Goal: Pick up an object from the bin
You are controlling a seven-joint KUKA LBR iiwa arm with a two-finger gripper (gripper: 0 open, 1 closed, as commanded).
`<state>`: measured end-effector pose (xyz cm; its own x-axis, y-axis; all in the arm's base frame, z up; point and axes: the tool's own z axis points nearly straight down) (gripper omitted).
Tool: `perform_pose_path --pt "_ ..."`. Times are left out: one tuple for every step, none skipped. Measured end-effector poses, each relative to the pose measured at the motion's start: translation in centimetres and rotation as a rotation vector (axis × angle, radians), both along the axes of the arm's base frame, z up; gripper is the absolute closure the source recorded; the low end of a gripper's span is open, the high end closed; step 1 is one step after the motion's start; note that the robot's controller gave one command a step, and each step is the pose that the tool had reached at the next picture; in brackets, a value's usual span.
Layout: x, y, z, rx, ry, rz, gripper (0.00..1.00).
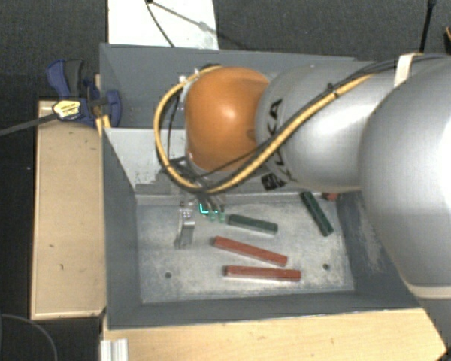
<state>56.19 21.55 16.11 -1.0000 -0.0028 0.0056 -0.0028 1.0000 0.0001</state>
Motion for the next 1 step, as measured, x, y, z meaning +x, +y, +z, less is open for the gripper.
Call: perform_pose_path --pt "-0.97 -5.27 -3.16 -0.003 -0.003 -0.086 0.0"
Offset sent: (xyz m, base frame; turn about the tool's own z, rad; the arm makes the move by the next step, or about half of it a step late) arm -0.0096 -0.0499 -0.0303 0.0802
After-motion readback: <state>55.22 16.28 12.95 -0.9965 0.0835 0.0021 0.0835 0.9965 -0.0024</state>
